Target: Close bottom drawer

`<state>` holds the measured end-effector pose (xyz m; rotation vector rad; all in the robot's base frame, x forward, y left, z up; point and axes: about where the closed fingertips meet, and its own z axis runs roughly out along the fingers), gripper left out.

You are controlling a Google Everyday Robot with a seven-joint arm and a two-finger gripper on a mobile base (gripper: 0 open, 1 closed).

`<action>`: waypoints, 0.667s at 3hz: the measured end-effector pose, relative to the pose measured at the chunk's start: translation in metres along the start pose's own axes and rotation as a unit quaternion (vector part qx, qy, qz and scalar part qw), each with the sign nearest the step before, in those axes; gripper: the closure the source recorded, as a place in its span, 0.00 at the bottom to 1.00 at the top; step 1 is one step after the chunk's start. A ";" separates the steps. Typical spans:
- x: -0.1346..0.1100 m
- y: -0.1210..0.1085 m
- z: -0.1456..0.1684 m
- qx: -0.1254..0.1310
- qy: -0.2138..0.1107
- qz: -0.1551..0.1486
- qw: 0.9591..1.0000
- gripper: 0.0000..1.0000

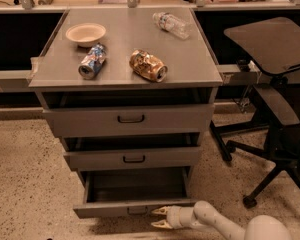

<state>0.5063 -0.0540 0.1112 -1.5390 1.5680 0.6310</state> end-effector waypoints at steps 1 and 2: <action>0.000 0.000 0.000 0.000 0.000 0.000 1.000 0.00; 0.000 0.000 0.000 0.000 0.000 0.000 1.000 0.00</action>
Offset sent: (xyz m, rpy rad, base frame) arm 0.0000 0.0000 0.0000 0.0000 0.0000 0.0000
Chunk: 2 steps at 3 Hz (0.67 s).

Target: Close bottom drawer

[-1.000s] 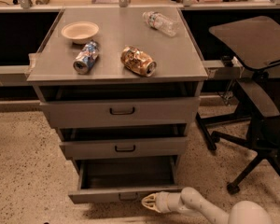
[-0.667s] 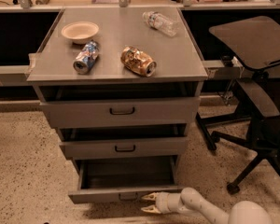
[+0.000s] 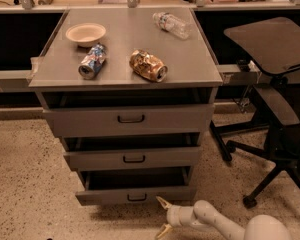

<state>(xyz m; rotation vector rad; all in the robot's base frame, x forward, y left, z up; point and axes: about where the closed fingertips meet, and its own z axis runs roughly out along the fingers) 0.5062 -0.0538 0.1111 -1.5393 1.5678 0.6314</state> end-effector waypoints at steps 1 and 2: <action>0.009 0.009 0.007 -0.019 0.004 -0.010 1.000 0.19; -0.002 0.022 0.042 -0.040 -0.042 -0.021 0.998 0.42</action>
Offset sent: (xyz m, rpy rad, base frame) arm 0.0046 0.0553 -0.0386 0.2246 -0.0464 0.2094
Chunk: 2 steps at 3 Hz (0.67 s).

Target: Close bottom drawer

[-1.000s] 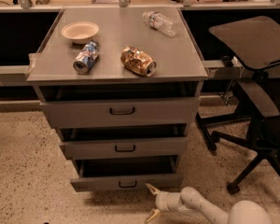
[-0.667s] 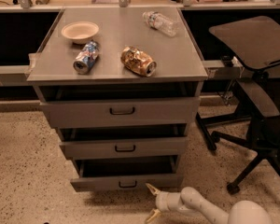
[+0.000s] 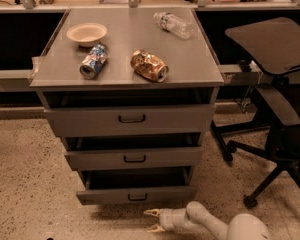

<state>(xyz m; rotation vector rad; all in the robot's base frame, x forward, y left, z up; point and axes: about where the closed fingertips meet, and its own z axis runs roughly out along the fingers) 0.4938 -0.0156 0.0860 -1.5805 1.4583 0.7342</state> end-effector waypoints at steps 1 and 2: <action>0.000 -0.006 0.015 0.002 -0.049 -0.018 0.999 0.65; -0.002 -0.022 0.028 0.002 -0.091 -0.048 0.995 0.96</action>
Offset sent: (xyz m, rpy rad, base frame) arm 0.0504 0.0195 -0.0126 0.2067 -0.1631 0.0962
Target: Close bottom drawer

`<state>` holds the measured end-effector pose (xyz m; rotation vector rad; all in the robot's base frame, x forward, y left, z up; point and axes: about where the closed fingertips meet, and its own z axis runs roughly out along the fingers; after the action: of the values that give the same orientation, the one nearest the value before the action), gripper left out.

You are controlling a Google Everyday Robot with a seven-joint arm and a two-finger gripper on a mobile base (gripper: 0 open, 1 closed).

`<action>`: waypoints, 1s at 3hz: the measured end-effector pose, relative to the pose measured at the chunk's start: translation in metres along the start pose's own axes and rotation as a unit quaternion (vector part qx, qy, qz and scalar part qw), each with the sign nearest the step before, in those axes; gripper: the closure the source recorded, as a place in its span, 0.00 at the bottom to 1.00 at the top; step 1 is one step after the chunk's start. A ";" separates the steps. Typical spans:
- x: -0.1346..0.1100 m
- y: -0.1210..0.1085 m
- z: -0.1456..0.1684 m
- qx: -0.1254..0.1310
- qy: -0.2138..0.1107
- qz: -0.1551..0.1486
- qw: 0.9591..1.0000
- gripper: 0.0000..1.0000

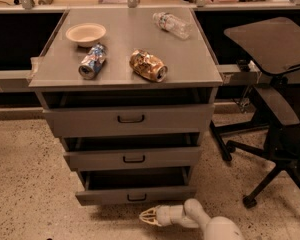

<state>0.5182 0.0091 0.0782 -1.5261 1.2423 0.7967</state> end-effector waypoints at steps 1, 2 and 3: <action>-0.001 -0.024 0.010 -0.008 -0.029 -0.024 0.999 1.00; -0.006 -0.039 0.022 -0.019 -0.036 -0.047 0.998 1.00; -0.011 -0.056 0.029 -0.027 -0.036 -0.074 0.996 1.00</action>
Offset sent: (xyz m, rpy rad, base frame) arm 0.0732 0.0264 0.0012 0.0555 -0.1260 0.1199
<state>0.5716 0.0407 0.0946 -1.5993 1.0489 0.7874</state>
